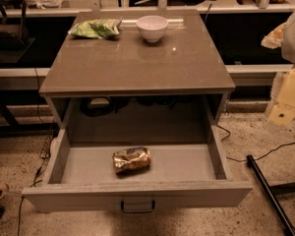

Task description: Pick orange can from top drawer and place on counter

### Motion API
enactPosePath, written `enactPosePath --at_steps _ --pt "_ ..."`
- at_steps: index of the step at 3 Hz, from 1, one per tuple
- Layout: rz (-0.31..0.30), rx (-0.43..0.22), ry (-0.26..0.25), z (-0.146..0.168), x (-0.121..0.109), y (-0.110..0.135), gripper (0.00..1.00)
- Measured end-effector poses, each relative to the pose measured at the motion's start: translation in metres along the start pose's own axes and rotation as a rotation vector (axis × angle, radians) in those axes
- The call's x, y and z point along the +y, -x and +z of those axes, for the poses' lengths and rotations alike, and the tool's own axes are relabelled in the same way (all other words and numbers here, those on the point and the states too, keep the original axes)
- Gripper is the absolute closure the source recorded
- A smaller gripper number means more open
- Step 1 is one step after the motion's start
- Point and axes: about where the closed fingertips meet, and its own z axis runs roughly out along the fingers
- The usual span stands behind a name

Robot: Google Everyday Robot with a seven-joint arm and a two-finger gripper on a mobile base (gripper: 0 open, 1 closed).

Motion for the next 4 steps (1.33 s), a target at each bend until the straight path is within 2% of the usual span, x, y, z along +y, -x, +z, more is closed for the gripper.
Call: enactPosePath --at_steps 1,2,3,4 --pt "0.0 0.0 0.0 0.0 0.0 0.0 0.0" --pt "-0.055 -0.043 0.056 0.032 0.002 0.02 0.0" --pt "-0.117 -0.117 0.171 0.09 0.015 0.05 0.0" --pt "-0.159 -0.181 0.281 0.146 0.038 0.087 0.0"
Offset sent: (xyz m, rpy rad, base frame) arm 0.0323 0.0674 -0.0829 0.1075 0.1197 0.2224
